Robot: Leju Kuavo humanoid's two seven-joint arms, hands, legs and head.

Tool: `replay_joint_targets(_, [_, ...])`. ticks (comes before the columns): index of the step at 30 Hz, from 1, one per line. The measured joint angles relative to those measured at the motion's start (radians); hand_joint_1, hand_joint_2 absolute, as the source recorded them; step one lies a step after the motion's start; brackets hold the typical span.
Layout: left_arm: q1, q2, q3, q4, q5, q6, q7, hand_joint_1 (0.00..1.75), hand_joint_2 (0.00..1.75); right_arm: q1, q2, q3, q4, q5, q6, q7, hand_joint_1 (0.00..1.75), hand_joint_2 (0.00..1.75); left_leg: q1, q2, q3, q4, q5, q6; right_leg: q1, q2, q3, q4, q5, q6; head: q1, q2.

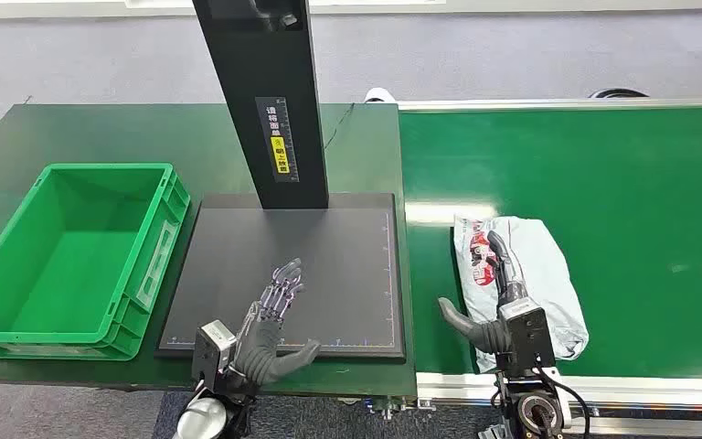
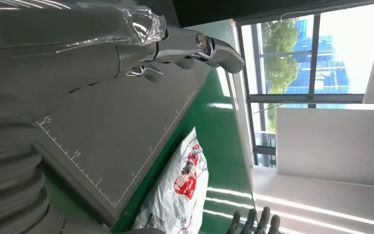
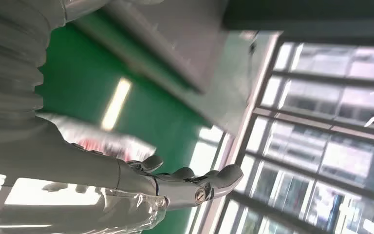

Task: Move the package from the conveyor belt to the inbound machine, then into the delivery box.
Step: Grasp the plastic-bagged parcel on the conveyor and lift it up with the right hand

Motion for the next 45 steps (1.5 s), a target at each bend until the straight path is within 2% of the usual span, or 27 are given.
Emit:
replay_joint_targets(2, [0.002, 0.000, 0.001, 0.000, -0.001, 0.000, 0.000, 0.00, 1.75, -0.002, -0.005, -0.003, -0.002, 0.040, -0.026, 0.014, 0.00, 1.75, 0.000, 0.000, 0.000, 0.000, 0.000, 0.000, 0.000, 0.000, 0.000, 0.000, 0.000, 0.000, 0.000, 0.000])
replay_joint_targets(6, [0.010, 0.000, 0.009, 0.000, -0.007, 0.001, 0.000, 0.00, 1.75, -0.020, -0.037, -0.033, -0.006, 0.219, -0.117, 0.090, 0.00, 1.75, 0.000, 0.000, 0.000, 0.000, 0.000, 0.000, 0.000, 0.000, 0.000, 0.000, 0.000, 0.000, 0.000, 0.000])
replay_joint_targets(10, [0.022, 0.002, 0.013, 0.000, -0.007, 0.000, -0.006, 0.00, 1.75, -0.037, -0.074, -0.079, 0.002, 0.345, -0.150, 0.146, 0.00, 1.75, 0.000, 0.000, 0.000, 0.000, 0.000, 0.000, -0.001, 0.000, 0.000, 0.000, 0.000, 0.000, 0.000, 0.000])
replay_joint_targets(23, [0.028, 0.003, 0.014, 0.000, -0.007, 0.000, -0.012, 0.00, 1.75, -0.047, -0.096, -0.123, 0.017, 0.371, -0.152, 0.150, 0.00, 1.75, 0.000, 0.000, 0.000, 0.000, 0.000, 0.000, 0.000, 0.000, 0.000, 0.000, 0.000, 0.000, 0.000, 0.000])
replay_joint_targets(25, [0.028, 0.003, 0.014, 0.000, -0.008, 0.000, -0.012, 0.00, 1.75, -0.047, -0.097, -0.125, 0.019, 0.395, -0.154, 0.172, 0.00, 1.75, 0.000, 0.000, 0.000, 0.000, 0.000, 0.000, 0.000, 0.000, 0.000, 0.000, 0.000, 0.000, 0.000, 0.000])
replay_joint_targets(27, [0.028, 0.004, 0.014, 0.000, -0.008, 0.000, -0.012, 0.00, 1.75, -0.048, -0.104, -0.126, 0.026, 0.458, -0.152, 0.234, 0.00, 1.75, 0.000, 0.000, 0.000, 0.000, 0.000, 0.000, 0.000, 0.000, 0.000, 0.000, 0.000, 0.000, 0.000, 0.000])
replay_joint_targets(30, [0.028, 0.006, 0.013, 0.001, -0.007, 0.000, -0.011, 0.00, 1.75, -0.049, -0.123, -0.136, 0.056, 0.570, -0.110, 0.347, 0.00, 1.75, 0.000, -0.001, 0.000, 0.000, 0.000, 0.000, -0.001, 0.000, 0.000, 0.000, 0.000, 0.000, 0.000, 0.000])
replay_joint_targets(34, [0.019, 0.009, 0.008, 0.004, 0.000, -0.002, 0.008, 0.00, 1.75, -0.053, -0.144, -0.144, 0.136, 0.640, 0.010, 0.420, 0.00, 1.75, 0.000, 0.000, 0.000, 0.000, 0.000, 0.000, 0.000, 0.000, 0.000, 0.000, 0.000, 0.000, 0.000, 0.000])
replay_joint_targets(41, [0.006, 0.011, -0.007, 0.021, 0.006, 0.001, 0.026, 0.00, 1.75, -0.066, -0.166, -0.125, 0.297, 0.675, 0.148, 0.466, 0.00, 1.75, 0.000, 0.000, 0.000, 0.000, 0.000, 0.000, 0.000, 0.000, 0.000, 0.000, 0.000, 0.000, 0.000, 0.000])
replay_joint_targets(45, [0.006, 0.009, -0.016, 0.033, 0.004, 0.007, 0.030, 0.00, 1.75, -0.098, -0.176, -0.101, 0.382, 0.674, 0.174, 0.463, 0.00, 1.75, 0.000, 0.007, 0.008, 0.000, -0.006, 0.001, 0.000, 0.007, 0.006, 0.000, -0.001, 0.000, 0.000, 0.000])
